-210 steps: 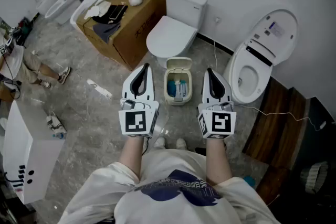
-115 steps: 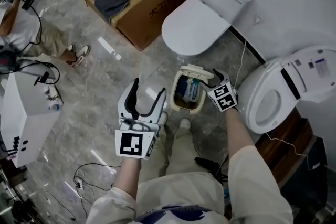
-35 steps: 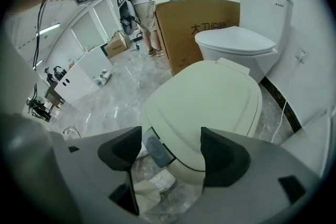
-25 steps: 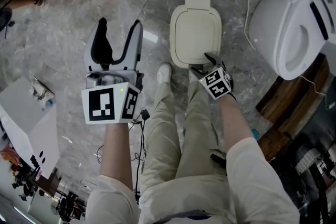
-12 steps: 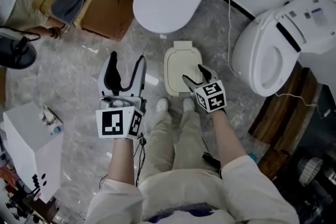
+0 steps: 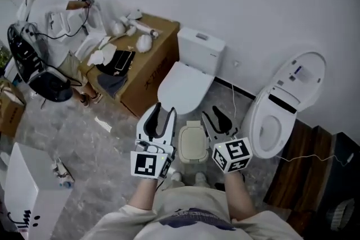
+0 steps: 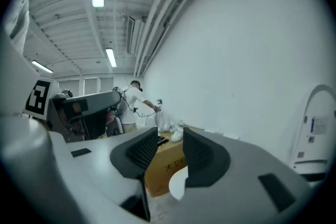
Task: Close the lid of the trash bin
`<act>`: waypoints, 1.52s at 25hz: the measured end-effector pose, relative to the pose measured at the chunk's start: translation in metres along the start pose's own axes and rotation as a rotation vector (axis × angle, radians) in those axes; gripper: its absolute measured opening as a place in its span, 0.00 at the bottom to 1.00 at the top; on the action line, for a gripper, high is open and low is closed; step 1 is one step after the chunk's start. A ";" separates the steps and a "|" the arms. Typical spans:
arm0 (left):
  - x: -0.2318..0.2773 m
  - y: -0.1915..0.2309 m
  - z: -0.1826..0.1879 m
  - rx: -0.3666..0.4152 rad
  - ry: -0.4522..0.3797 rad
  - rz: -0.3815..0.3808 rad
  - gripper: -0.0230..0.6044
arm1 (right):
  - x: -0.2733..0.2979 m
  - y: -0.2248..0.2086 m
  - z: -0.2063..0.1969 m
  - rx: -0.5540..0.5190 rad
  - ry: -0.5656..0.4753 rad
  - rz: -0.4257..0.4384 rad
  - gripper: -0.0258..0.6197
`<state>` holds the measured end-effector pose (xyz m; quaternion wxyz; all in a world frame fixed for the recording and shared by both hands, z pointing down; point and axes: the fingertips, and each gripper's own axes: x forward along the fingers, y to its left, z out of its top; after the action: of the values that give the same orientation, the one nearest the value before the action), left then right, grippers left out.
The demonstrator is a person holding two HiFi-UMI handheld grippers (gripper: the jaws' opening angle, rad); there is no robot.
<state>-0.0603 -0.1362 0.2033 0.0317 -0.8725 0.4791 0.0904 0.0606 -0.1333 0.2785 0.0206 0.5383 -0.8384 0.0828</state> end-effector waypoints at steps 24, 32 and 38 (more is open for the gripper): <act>-0.009 -0.049 0.033 0.058 0.016 -0.064 0.03 | -0.061 0.032 0.078 -0.236 -0.227 -0.076 0.05; -0.014 -0.053 0.031 0.052 0.029 -0.061 0.03 | -0.067 0.033 0.078 -0.244 -0.229 -0.081 0.05; -0.014 -0.051 0.031 0.045 0.036 -0.054 0.03 | -0.066 0.035 0.085 -0.254 -0.242 -0.107 0.05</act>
<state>-0.0288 -0.0929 0.1740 0.0453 -0.8858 0.4576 0.0631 0.0617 -0.0733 0.1828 -0.0082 0.5813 -0.8086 -0.0902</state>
